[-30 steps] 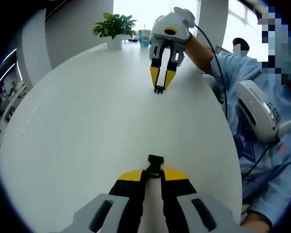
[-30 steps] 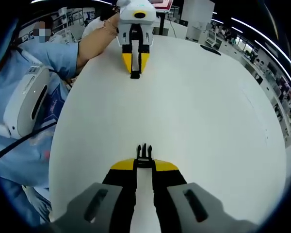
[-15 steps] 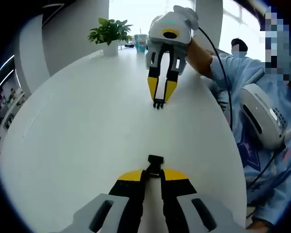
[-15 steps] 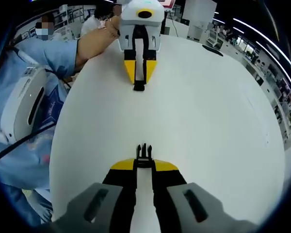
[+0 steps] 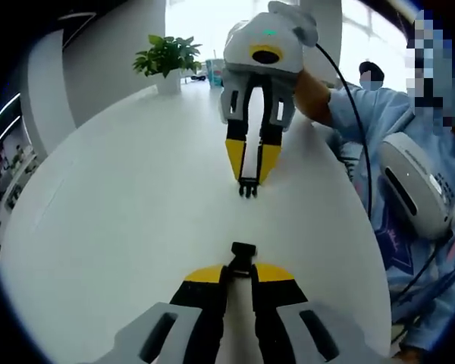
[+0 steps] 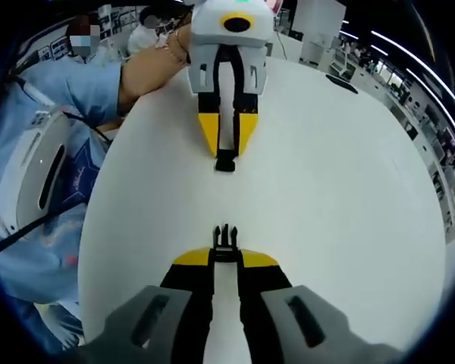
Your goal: Snap the two parts of the plastic buckle together until the buckle closes and remains connected.
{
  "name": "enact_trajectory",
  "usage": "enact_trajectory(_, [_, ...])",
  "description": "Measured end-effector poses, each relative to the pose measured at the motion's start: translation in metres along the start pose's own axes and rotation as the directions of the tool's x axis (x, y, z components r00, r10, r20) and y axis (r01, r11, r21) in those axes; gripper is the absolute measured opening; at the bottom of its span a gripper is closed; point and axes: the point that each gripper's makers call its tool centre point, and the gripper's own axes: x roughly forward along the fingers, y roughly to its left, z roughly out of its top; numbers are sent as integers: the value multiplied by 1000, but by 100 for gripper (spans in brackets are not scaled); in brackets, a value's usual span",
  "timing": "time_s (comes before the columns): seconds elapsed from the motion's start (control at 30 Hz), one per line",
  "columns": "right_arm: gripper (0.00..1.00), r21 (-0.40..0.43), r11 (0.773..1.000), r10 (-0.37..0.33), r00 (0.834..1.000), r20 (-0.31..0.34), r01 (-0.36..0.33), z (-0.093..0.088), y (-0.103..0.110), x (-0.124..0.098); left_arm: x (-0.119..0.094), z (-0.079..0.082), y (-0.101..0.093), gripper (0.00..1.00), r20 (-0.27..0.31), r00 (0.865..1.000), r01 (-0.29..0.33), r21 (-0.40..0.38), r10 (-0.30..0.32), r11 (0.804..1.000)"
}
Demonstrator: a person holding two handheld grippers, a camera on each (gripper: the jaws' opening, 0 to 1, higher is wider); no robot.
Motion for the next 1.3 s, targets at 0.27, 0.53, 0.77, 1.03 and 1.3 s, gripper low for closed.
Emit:
enact_trajectory(0.27, [11, -10, 1000, 8, 1000, 12, -8, 9, 2, 6, 2, 6, 1, 11, 2, 1000, -16, 1, 16, 1000])
enact_trajectory(0.53, [11, -17, 1000, 13, 1000, 12, -13, 17, 3, 12, 5, 8, 0, 11, -6, 1000, -28, 3, 28, 1000])
enact_trajectory(0.77, [11, -17, 1000, 9, 1000, 20, -9, 23, 2, 16, 5, 8, 0, 11, -14, 999, -31, -9, 31, 999])
enact_trajectory(1.03, [11, -21, 1000, 3, 1000, 15, -3, 28, 0, 18, 4, 8, 1, 12, -26, 999, -41, -18, 41, 999])
enact_trajectory(1.3, [11, -29, 1000, -2, 1000, 11, 2, 30, -2, 19, 4, 8, 3, 12, -39, 998, -51, -21, 50, 998])
